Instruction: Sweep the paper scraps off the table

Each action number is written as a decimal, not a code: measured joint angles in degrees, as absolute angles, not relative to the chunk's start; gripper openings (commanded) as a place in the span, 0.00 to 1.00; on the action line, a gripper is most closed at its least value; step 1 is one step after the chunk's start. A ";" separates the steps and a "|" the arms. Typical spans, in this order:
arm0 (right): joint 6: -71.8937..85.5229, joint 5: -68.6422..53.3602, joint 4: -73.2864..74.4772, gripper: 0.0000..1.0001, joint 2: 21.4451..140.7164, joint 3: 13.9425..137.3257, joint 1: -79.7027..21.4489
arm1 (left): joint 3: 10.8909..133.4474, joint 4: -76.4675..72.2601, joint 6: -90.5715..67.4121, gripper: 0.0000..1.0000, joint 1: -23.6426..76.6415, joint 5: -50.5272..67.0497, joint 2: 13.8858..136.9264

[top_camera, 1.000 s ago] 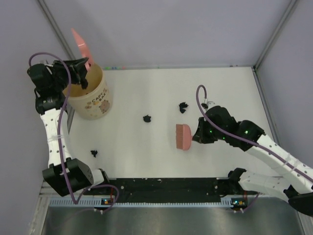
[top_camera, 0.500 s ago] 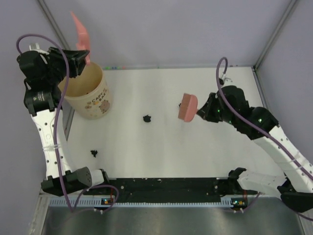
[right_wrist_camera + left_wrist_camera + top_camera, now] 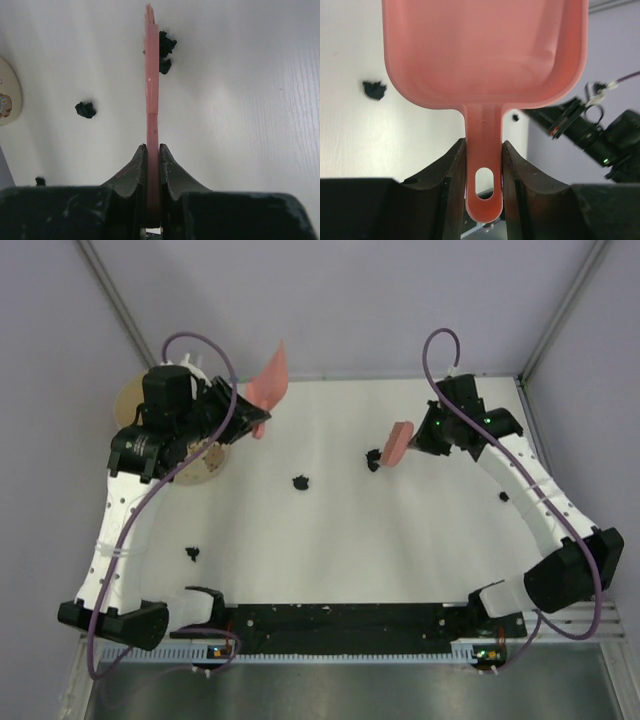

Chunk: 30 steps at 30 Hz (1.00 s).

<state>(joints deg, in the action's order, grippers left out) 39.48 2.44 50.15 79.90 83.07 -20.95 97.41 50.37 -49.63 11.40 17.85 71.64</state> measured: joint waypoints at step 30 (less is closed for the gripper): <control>41.19 -2.55 51.64 0.00 66.46 67.07 -20.43 | 78.85 56.40 -41.82 0.00 17.34 13.23 58.41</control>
